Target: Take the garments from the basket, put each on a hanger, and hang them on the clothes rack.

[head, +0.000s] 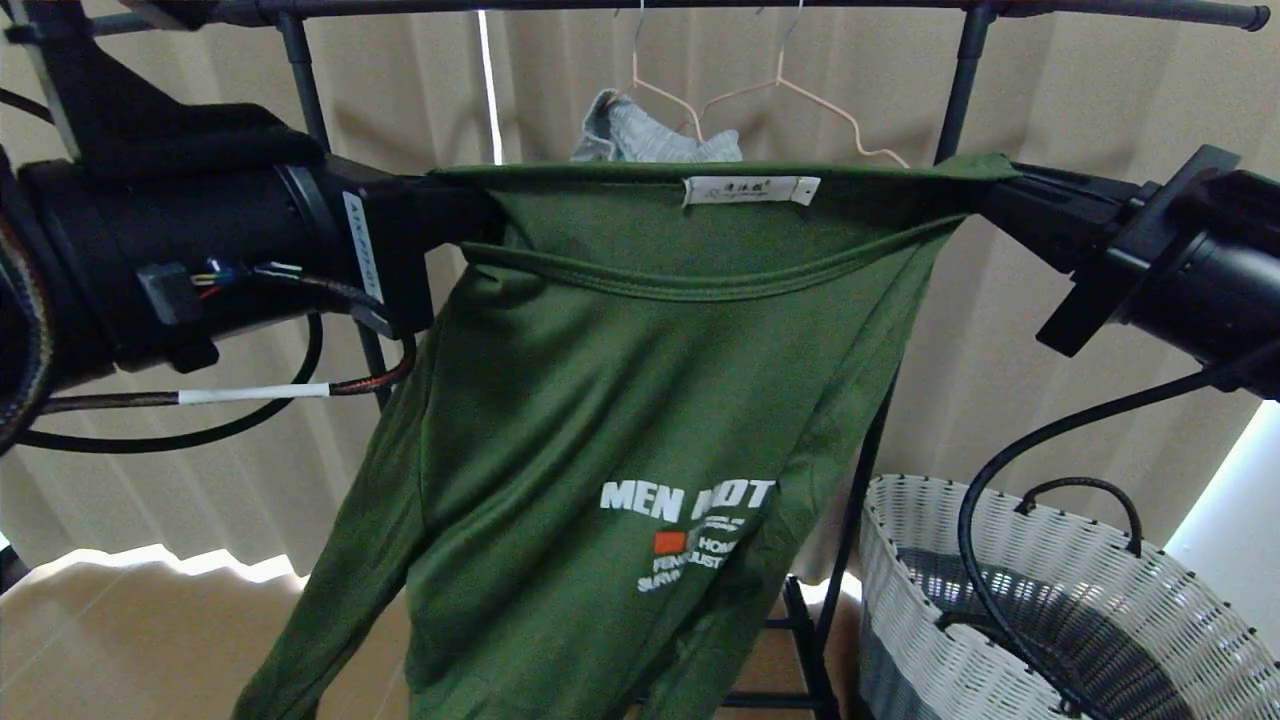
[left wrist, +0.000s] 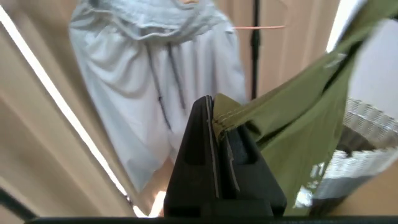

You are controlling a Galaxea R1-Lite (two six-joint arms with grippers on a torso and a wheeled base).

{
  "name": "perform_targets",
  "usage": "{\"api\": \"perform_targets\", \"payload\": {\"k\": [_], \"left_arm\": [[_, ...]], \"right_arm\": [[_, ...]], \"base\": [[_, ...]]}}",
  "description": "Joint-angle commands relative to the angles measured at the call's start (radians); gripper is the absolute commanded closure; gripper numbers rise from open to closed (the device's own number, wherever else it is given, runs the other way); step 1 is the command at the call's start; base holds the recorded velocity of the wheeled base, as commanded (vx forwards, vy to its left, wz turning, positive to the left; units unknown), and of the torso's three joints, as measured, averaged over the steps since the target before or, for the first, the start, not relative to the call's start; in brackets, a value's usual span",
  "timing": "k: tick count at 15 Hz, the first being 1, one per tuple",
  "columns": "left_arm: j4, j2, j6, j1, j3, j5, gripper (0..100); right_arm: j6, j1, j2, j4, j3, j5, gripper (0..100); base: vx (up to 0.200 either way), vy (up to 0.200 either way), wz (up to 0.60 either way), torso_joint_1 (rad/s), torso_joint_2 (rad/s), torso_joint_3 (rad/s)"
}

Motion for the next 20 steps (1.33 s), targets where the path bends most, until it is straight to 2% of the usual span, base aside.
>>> {"api": "perform_targets", "payload": {"k": [1, 6, 10, 11, 13, 14, 16, 17, 18, 20], "left_arm": [[-0.003, -0.007, -0.003, -0.016, 0.034, 0.002, 100], [-0.005, -0.025, 0.003, -0.016, 0.027, 0.001, 100], [-0.026, -0.018, 0.0, -0.016, 0.025, -0.005, 100], [-0.035, 0.036, 0.001, -0.016, -0.019, -0.005, 100], [-0.043, 0.12, -0.002, -0.012, -0.113, -0.004, 100], [-0.048, 0.165, -0.003, -0.008, -0.166, -0.001, 100], [-0.048, 0.228, -0.005, 0.002, -0.232, 0.001, 100], [-0.048, 0.249, -0.005, 0.004, -0.255, 0.002, 100], [-0.048, 0.272, -0.005, 0.004, -0.283, 0.002, 100], [-0.048, 0.278, -0.005, 0.004, -0.285, 0.002, 100]], "right_arm": [[0.0, -0.002, 0.006, 0.001, 0.01, 0.001, 100], [-0.001, -0.002, 0.001, -0.001, 0.013, -0.007, 100], [-0.006, -0.041, -0.031, 0.021, 0.019, -0.01, 100], [-0.004, -0.041, -0.12, 0.129, 0.003, -0.007, 100], [-0.001, -0.041, -0.194, 0.271, -0.024, 0.01, 100], [-0.001, -0.036, -0.217, 0.306, -0.016, 0.036, 100], [-0.001, -0.035, -0.249, 0.332, 0.013, 0.142, 100], [-0.001, -0.035, -0.26, 0.335, 0.027, 0.203, 100], [-0.001, -0.035, -0.268, 0.335, 0.052, 0.297, 100], [-0.001, -0.035, -0.264, 0.332, 0.065, 0.343, 100]], "base": [[0.0, 0.0, 0.0, 0.0, 0.0, 0.0], [0.0, 0.0, 0.0, 0.0, 0.0, 0.0], [0.0, 0.0, 0.0, 0.0, 0.0, 0.0], [0.0, 0.0, 0.0, 0.0, 0.0, 0.0], [0.0, 0.0, 0.0, 0.0, 0.0, 0.0], [0.0, 0.0, 0.0, 0.0, 0.0, 0.0], [0.0, 0.0, 0.0, 0.0, 0.0, 0.0], [0.0, 0.0, 0.0, 0.0, 0.0, 0.0], [0.0, 0.0, 0.0, 0.0, 0.0, 0.0], [0.0, 0.0, 0.0, 0.0, 0.0, 0.0]]}}
